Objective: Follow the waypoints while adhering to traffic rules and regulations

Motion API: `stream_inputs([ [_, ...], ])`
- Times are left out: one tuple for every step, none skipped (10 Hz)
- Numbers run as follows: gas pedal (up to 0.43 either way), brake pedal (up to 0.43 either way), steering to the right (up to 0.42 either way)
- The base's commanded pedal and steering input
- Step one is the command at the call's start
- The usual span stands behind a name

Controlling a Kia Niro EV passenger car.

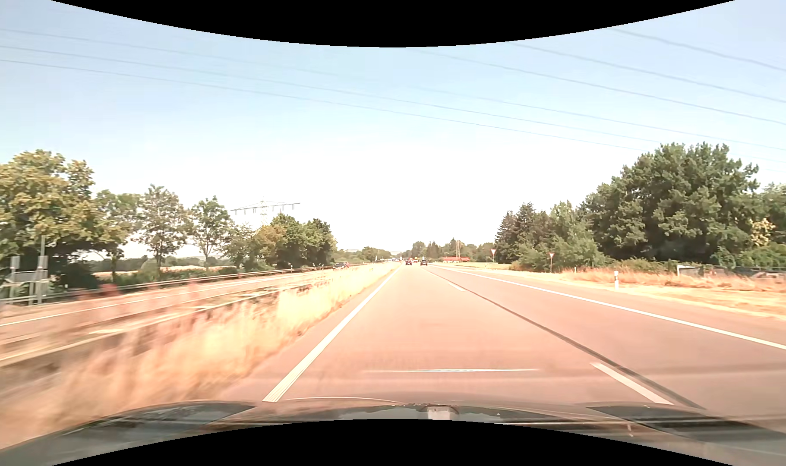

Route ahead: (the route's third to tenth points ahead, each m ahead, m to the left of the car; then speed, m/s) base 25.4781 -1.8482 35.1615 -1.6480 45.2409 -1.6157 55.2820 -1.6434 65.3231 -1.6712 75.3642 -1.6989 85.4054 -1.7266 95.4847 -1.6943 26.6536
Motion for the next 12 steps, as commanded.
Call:
stream_inputs([
  [0.209,0.000,0.000],
  [0.209,0.000,0.000],
  [0.209,0.000,0.000],
  [0.209,0.000,0.000],
  [0.209,0.000,0.000],
  [0.209,0.000,0.000],
  [0.209,0.000,0.000],
  [0.209,0.000,0.000],
  [0.209,0.000,0.000],
  [0.209,0.000,0.000],
  [0.209,0.000,0.000],
  [0.209,0.000,0.000],
])
